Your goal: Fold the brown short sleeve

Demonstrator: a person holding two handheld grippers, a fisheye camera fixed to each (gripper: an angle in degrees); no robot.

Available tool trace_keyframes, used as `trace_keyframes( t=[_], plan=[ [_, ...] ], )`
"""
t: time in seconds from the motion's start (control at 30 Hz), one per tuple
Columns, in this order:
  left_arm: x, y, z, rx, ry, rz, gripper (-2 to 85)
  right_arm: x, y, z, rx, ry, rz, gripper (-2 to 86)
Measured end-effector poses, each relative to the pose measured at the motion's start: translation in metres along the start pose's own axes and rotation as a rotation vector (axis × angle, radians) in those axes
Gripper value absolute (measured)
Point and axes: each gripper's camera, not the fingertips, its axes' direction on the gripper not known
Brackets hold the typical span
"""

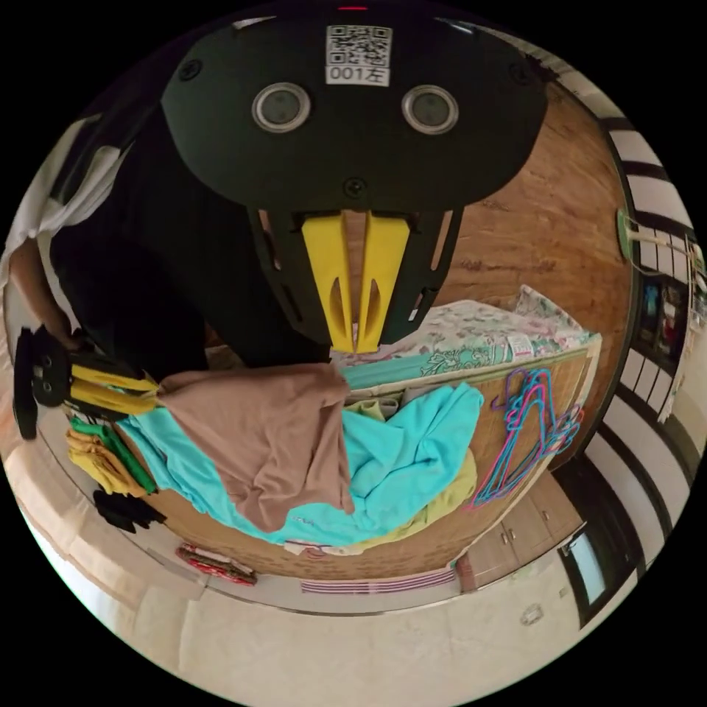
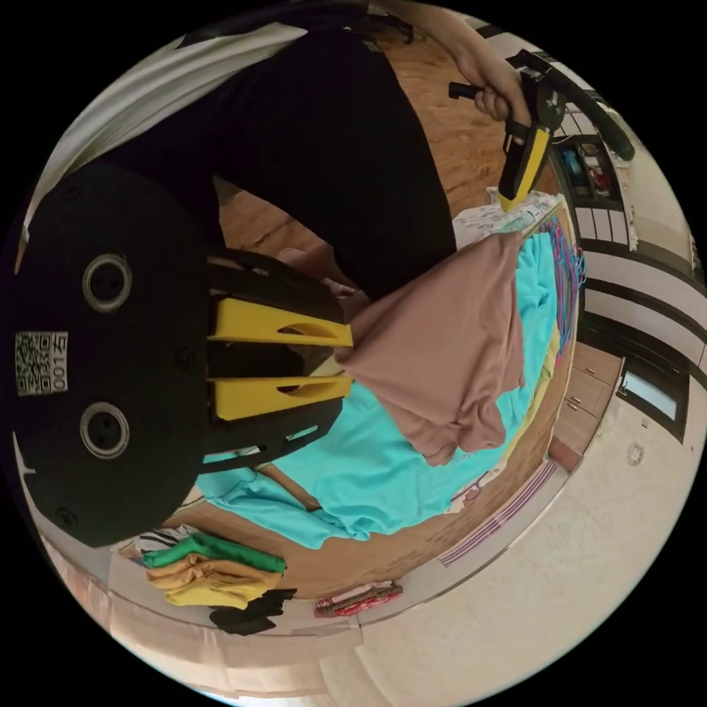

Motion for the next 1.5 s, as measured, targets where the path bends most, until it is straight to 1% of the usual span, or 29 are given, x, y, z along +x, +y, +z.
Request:
trace_keyframes(
  t=[0.03, 0.1, 0.13, 0.2, 0.23, 0.3, 0.4, 0.53, 0.6, 0.67, 0.83, 0.93, 1.0, 1.1, 1.2, 1.27, 1.33, 1.4, 1.5],
  plan=[
    [0.004, 0.001, -0.001, 0.008, -0.003, 0.028, 1.4, 0.001, 0.000, 0.000, 0.002, -0.016, 0.003, 8.2],
    [0.031, 0.006, -0.008, 0.069, -0.040, 0.214, 5.8, 0.002, -0.004, 0.008, -0.035, -0.053, 0.000, 9.3],
    [0.039, 0.007, -0.010, 0.090, -0.058, 0.270, 6.5, 0.002, -0.004, 0.010, -0.051, -0.049, -0.002, 8.9],
    [0.074, 0.012, -0.010, 0.155, -0.127, 0.500, 8.4, 0.005, -0.005, 0.019, -0.091, -0.006, 0.030, 6.6],
    [0.083, 0.013, -0.008, 0.164, -0.144, 0.554, 8.8, 0.007, -0.004, 0.020, -0.094, -0.014, 0.038, 5.9],
    [0.110, 0.016, 0.010, 0.159, -0.242, 0.740, 10.2, 0.018, 0.002, 0.015, -0.084, -0.083, 0.118, 4.0],
    [0.127, 0.014, 0.035, 0.105, -0.336, 0.843, 10.9, 0.034, 0.015, -0.008, -0.019, -0.117, 0.182, 3.0],
    [0.136, 0.012, 0.044, 0.088, -0.368, 0.855, 7.7, 0.053, 0.030, -0.049, 0.091, -0.128, 0.244, 2.3],
    [0.142, 0.013, 0.048, 0.054, -0.391, 0.836, 4.3, 0.065, 0.038, -0.070, 0.148, -0.177, 0.271, 2.0],
    [0.147, 0.014, 0.046, 0.044, -0.408, 0.817, 3.4, 0.073, 0.042, -0.081, 0.185, -0.222, 0.282, 1.8],
    [0.158, 0.017, 0.016, 0.137, -0.447, 0.794, 1.1, 0.092, 0.057, -0.105, 0.230, -0.178, 0.292, 1.5],
    [0.156, 0.008, -0.012, 0.181, -0.371, 0.759, 1.0, 0.101, 0.071, -0.117, 0.230, -0.150, 0.293, 1.5],
    [0.150, -0.004, -0.035, 0.208, -0.232, 0.730, 1.8, 0.108, 0.087, -0.132, 0.258, -0.155, 0.312, 1.5],
    [0.153, -0.015, -0.036, 0.142, -0.077, 0.778, 4.5, 0.119, 0.101, -0.138, 0.270, -0.196, 0.333, 1.5],
    [0.175, -0.014, -0.019, 0.056, -0.017, 0.817, 7.1, 0.120, 0.110, -0.136, 0.255, -0.192, 0.322, 1.5],
    [0.193, -0.009, -0.014, 0.031, 0.030, 0.836, 8.8, 0.119, 0.114, -0.138, 0.257, -0.189, 0.316, 1.6],
    [0.214, -0.002, -0.012, 0.030, 0.032, 0.845, 10.0, 0.119, 0.118, -0.142, 0.270, -0.189, 0.313, 1.6],
    [0.238, -0.001, -0.012, 0.045, -0.008, 0.800, 11.7, 0.119, 0.119, -0.147, 0.277, -0.179, 0.299, 1.6],
    [0.260, -0.010, -0.018, 0.068, -0.001, 0.699, 15.1, 0.117, 0.116, -0.155, 0.278, -0.149, 0.264, 1.6]
  ],
)
